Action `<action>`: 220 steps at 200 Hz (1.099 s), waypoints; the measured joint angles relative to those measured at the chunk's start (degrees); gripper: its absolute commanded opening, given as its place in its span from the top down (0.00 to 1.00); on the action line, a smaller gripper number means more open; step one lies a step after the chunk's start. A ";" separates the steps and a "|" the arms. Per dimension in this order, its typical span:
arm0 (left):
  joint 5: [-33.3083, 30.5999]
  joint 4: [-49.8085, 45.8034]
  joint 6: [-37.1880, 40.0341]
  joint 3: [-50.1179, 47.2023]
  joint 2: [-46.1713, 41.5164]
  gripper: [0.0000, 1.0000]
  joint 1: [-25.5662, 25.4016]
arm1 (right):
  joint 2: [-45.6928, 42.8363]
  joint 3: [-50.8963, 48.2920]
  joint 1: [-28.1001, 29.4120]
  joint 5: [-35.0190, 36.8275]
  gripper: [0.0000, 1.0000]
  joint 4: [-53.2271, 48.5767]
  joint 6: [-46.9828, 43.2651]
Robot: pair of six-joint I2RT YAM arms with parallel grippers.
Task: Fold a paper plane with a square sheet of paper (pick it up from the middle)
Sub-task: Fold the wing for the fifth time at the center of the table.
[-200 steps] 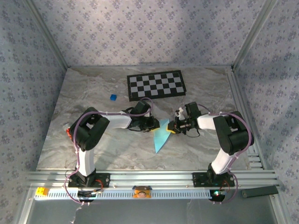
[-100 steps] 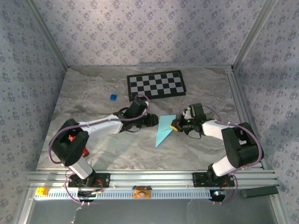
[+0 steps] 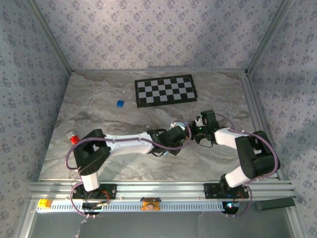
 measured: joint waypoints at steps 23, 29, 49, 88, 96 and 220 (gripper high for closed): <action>-3.80 -2.47 1.42 2.23 2.64 0.58 -1.77 | -0.02 0.00 0.00 -0.02 1.00 0.02 0.20; -4.52 -2.86 1.66 2.47 3.15 0.58 -1.92 | -0.04 0.00 0.00 -0.02 1.00 0.00 0.20; -6.69 -4.33 2.05 2.64 4.31 0.59 -2.01 | -0.11 0.00 0.00 -0.02 1.00 0.00 0.17; -9.57 -5.92 2.01 2.62 4.50 0.64 -2.23 | -0.26 0.00 -0.02 -0.02 1.00 0.02 0.20; -9.90 -5.97 2.08 2.62 4.50 0.66 -2.34 | -0.26 0.00 -0.02 -0.02 1.00 0.00 0.20; -11.10 -5.70 2.47 1.44 4.90 0.74 -3.08 | -0.26 0.00 -0.02 -0.02 1.00 0.00 0.59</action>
